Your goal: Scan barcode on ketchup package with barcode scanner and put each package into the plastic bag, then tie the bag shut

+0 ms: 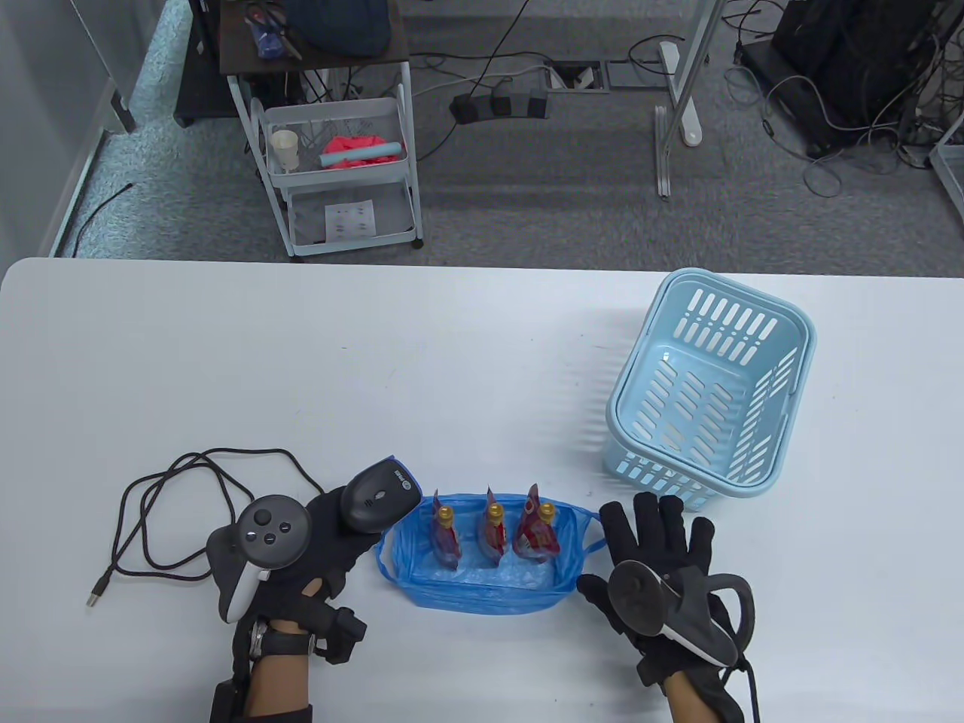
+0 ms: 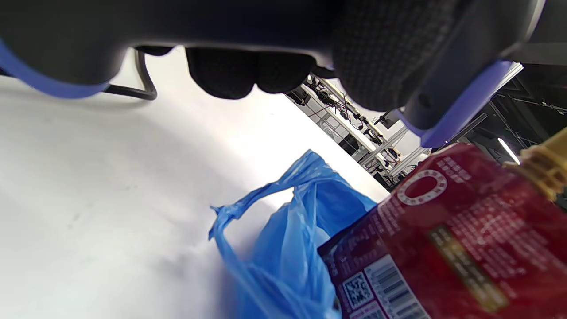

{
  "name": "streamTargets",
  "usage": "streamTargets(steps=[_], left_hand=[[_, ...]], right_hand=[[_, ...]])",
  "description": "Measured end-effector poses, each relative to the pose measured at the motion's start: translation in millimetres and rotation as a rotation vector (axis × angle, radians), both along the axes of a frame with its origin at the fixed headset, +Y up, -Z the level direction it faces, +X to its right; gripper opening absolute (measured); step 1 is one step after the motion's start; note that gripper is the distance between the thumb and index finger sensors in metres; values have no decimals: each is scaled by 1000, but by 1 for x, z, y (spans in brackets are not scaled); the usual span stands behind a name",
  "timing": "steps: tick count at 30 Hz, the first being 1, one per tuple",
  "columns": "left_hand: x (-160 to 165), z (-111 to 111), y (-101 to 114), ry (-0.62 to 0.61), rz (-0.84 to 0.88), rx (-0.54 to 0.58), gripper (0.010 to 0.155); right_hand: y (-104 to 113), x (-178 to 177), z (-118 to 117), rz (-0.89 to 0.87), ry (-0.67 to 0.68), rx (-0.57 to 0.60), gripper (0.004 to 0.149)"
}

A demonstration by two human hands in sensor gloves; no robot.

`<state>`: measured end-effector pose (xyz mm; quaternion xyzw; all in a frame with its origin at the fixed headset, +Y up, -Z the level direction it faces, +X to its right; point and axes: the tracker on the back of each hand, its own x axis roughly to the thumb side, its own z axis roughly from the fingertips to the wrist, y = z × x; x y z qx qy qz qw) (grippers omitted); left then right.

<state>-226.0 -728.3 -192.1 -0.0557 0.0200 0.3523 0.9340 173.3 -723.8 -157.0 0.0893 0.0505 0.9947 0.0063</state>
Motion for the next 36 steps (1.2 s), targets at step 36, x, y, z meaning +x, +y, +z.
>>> streamTargets(steps=[36], left_hand=[[-19,-52,-13,153,-103,-336,69]], right_hand=[[-8,28,-6,-138,-85,-20,89]])
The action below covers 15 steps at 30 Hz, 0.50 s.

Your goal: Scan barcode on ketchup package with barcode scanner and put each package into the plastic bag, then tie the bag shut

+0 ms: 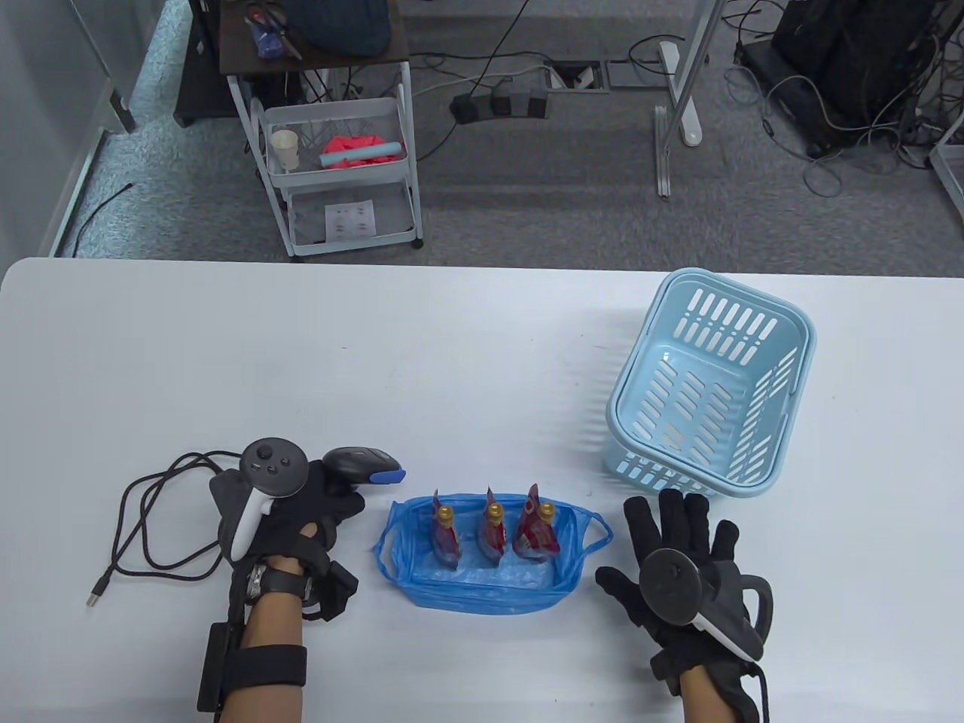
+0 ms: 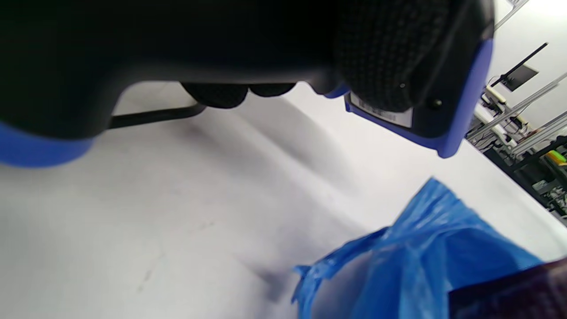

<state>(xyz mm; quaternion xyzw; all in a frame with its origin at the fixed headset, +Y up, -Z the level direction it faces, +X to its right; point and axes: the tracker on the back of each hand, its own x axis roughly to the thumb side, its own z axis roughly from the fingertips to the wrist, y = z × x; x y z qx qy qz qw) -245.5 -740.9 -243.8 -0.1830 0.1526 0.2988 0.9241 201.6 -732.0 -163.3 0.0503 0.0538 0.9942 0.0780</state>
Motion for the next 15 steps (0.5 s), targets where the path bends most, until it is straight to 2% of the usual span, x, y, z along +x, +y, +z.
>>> streamTargets(steps=[6,15], left_hand=[[-2,-5,-15,23,50,-89,69],[-7,-7,-17,53,81,-153,69]], right_hand=[[1,0,0,-3,1,-2,89],[1,-2,2,-1,10,-4,89]])
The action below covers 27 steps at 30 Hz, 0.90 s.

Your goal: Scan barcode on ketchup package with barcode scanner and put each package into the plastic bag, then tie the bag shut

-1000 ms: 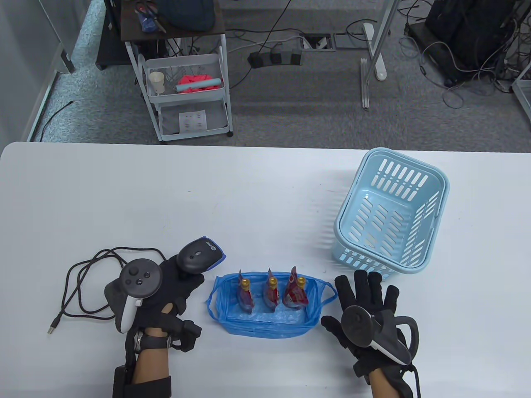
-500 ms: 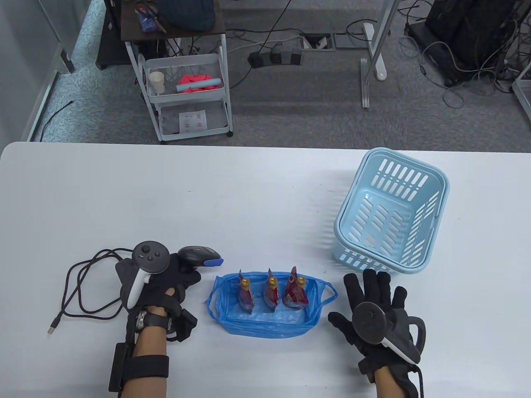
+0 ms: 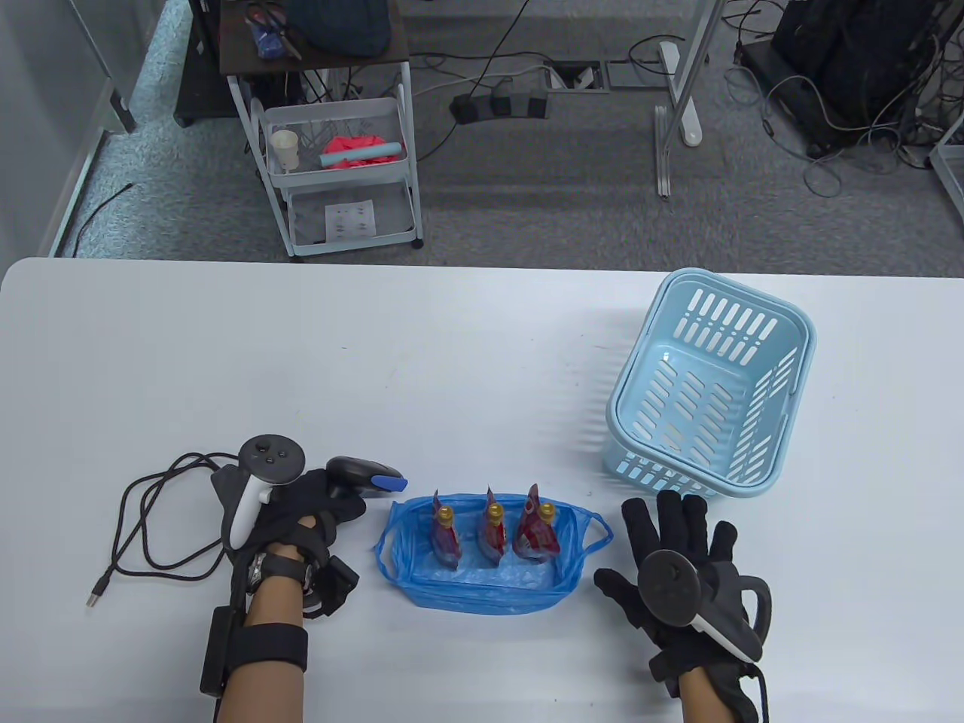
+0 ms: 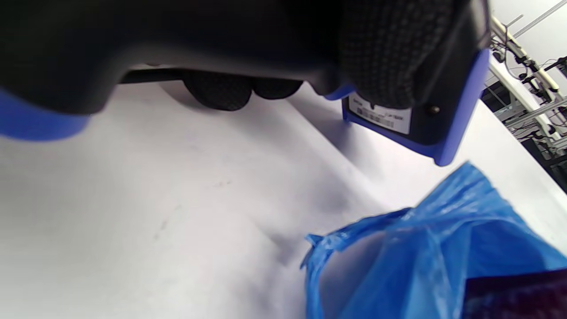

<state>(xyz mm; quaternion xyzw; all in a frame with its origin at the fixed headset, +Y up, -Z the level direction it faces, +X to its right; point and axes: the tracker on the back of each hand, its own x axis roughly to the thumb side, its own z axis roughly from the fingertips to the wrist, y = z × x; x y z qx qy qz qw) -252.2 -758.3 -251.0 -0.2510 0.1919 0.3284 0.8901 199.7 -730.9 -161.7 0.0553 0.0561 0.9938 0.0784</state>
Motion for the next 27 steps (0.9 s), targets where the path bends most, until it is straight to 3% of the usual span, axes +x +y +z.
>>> streamTargets(steps=[15,27], left_hand=[[11,4,12,-10,-187,8,83],[2,7,18,4,-260,18,74]], right_hand=[[-1,-6,1,20,17,-5,89],[-1,-8,3,21,15,-12,88]])
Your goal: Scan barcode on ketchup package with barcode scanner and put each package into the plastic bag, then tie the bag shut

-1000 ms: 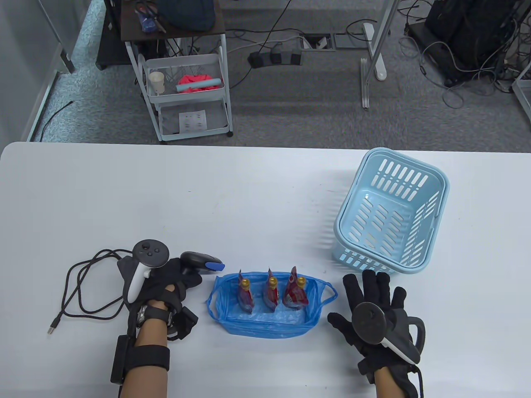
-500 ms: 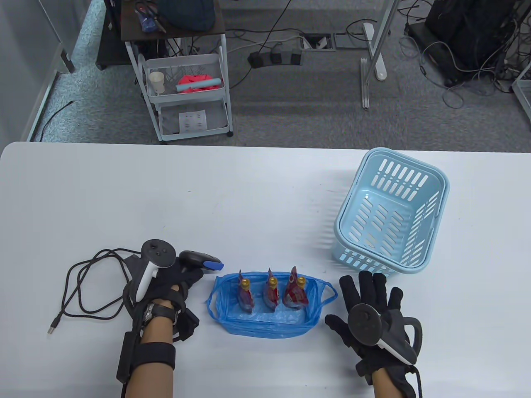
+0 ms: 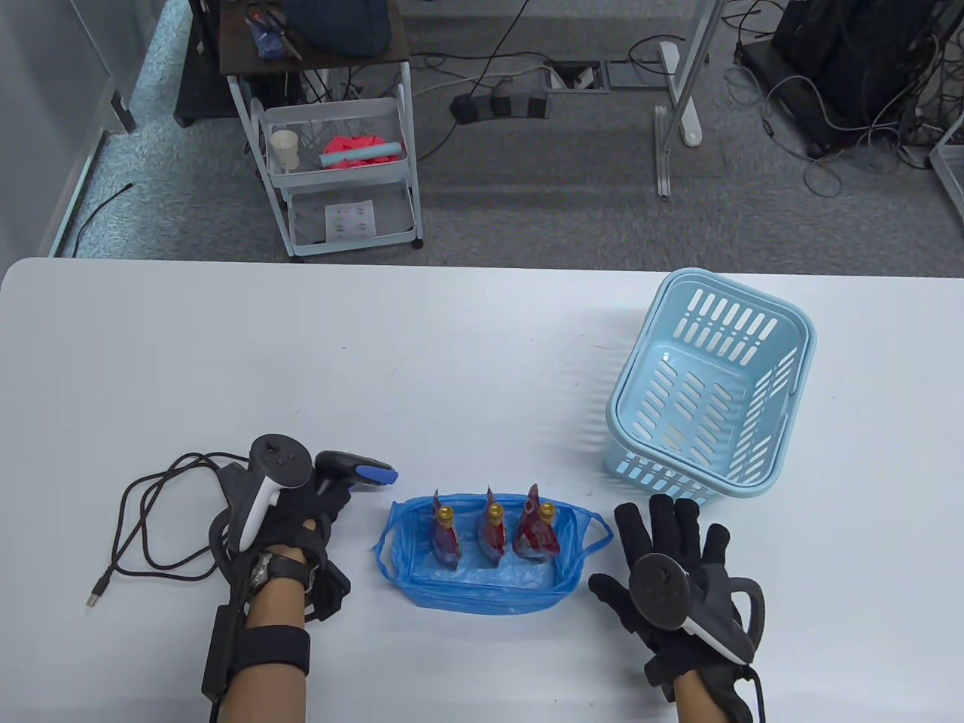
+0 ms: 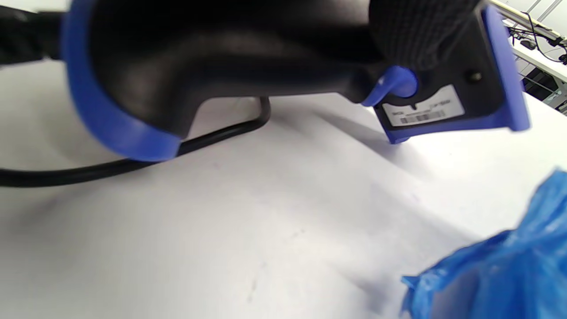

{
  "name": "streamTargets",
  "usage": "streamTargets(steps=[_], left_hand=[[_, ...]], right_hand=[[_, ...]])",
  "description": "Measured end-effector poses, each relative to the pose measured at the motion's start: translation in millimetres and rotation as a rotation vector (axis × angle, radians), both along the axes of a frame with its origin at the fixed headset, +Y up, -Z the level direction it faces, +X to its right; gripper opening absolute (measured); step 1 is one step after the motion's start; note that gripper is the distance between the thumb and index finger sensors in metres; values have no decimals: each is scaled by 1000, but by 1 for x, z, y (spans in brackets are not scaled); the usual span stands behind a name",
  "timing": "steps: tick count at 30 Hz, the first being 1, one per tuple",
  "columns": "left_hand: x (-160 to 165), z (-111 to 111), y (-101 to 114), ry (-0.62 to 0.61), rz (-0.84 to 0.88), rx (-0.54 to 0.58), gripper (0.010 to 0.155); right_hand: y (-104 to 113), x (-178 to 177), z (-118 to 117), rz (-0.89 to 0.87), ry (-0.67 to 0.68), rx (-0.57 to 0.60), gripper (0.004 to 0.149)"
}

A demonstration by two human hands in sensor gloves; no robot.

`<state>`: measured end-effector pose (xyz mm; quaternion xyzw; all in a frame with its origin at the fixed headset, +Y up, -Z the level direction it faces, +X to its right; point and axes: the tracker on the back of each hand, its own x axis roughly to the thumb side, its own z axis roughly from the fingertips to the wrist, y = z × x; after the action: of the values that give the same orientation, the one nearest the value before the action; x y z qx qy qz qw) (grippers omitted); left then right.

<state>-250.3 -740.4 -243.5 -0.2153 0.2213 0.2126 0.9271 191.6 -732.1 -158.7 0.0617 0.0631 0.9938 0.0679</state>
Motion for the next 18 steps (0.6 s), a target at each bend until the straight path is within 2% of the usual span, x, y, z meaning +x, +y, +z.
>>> streamTargets(steps=[18], left_hand=[[4,-1,2,-26,-165,-29,79]], right_hand=[[1,-1,-1,-5,3,-5,88]])
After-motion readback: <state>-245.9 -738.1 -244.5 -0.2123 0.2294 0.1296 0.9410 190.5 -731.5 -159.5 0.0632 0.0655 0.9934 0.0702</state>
